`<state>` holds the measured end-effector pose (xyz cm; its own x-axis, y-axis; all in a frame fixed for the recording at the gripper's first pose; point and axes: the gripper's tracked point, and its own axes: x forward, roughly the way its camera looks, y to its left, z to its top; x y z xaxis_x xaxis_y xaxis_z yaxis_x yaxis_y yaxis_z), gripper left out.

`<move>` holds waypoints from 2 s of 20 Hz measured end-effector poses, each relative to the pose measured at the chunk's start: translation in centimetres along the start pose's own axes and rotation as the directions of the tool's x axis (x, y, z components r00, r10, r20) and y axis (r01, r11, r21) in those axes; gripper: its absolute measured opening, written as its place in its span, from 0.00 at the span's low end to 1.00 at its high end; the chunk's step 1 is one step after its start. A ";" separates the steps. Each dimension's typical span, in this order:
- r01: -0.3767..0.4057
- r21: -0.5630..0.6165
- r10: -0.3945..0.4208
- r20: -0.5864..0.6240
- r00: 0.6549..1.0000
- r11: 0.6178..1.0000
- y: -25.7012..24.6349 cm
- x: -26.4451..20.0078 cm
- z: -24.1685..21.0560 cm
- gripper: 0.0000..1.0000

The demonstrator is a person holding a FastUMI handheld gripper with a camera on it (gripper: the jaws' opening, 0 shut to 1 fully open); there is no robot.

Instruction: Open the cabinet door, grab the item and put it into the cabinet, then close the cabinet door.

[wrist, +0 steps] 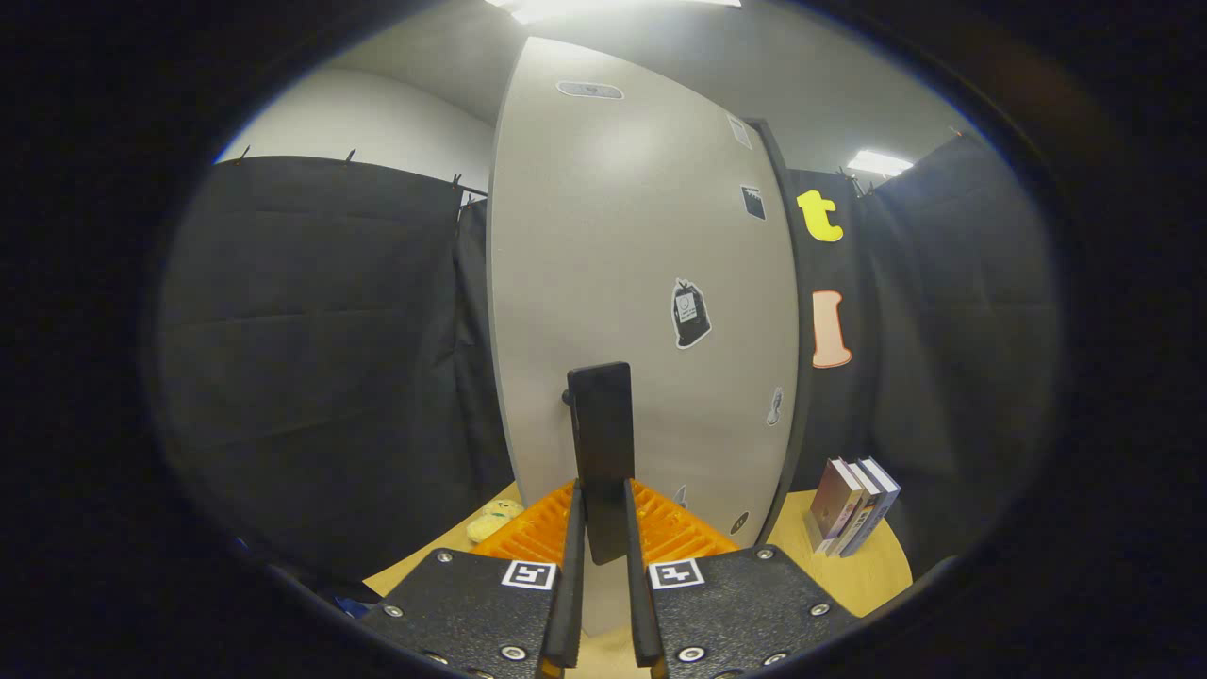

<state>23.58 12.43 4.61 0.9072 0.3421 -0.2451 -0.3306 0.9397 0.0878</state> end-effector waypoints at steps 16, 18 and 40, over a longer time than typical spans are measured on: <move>0.172 0.029 -0.173 0.027 0.985 0.985 -3.9 -2.5 -0.2 0.21; 0.189 0.038 -0.190 0.026 0.981 0.981 -4.2 -2.7 -0.3 0.21; 0.385 0.065 -0.388 0.279 0.879 0.920 -7.4 -3.3 3.9 0.40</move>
<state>24.05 4.33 8.57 0.9978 -0.0633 0.0201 0.0623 0.9968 0.0496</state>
